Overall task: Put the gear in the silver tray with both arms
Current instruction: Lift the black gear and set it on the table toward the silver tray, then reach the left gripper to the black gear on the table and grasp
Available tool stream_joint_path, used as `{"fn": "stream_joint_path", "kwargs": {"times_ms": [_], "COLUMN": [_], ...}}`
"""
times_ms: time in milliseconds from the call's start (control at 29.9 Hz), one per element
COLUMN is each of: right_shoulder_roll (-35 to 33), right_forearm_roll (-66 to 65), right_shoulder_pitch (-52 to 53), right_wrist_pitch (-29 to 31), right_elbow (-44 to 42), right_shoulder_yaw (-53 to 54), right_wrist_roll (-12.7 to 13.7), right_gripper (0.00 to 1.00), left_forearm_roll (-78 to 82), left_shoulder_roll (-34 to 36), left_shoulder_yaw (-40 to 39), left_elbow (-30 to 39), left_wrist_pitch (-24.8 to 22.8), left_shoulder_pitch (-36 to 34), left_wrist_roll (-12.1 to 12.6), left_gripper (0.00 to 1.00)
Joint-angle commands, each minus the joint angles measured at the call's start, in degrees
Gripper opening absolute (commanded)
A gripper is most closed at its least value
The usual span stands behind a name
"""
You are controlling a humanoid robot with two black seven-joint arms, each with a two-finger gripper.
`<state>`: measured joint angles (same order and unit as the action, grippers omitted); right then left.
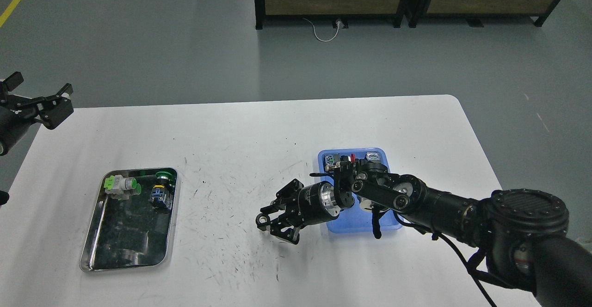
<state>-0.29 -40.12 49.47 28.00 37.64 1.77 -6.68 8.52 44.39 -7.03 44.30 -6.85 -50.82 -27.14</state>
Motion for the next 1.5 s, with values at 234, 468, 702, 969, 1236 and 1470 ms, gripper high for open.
{"fn": "stream_joint_path", "kwargs": {"times_ms": [234, 468, 702, 969, 1236, 1470], "right_shoulder_roll": [0.3, 0.3, 0.3, -9.2, -19.9, -25.0], "right_forearm_roll": [0.0, 0.1, 1.6, 3.8, 6.1, 8.6], "right_shoulder_pitch": [0.4, 0.4, 0.9, 1.9, 1.8, 2.3], "right_wrist_pitch": [0.0, 0.0, 0.0, 0.0, 0.0, 0.0], "right_elbow": [-3.4, -3.5, -5.6, -5.7, -5.8, -7.2], "right_shoulder_yaw": [-0.6, -0.4, 2.4, 9.3, 18.9, 25.6], "right_wrist_roll": [-0.4, -0.8, -0.7, -0.6, -0.7, -0.7], "right_gripper": [0.46, 0.49, 0.73, 0.86, 0.88, 0.88], "left_forearm_roll": [0.0, 0.0, 0.0, 5.3, 13.4, 20.1], "left_shoulder_roll": [-0.1, 0.0, 0.1, -0.1, -3.6, -10.9], "left_shoulder_yaw": [0.0, 0.0, 0.0, -0.9, -0.3, 0.7], "left_elbow": [0.7, 0.7, 1.2, 5.6, 10.5, 13.0], "left_wrist_pitch": [0.5, 0.5, 0.1, -0.9, -0.9, -0.8], "left_shoulder_pitch": [0.1, 0.1, 0.0, -0.7, -0.7, 1.2], "left_wrist_roll": [0.0, -0.1, -0.3, -0.9, -0.9, -0.9], "left_gripper": [1.00, 1.00, 1.00, 1.00, 1.00, 1.00]}}
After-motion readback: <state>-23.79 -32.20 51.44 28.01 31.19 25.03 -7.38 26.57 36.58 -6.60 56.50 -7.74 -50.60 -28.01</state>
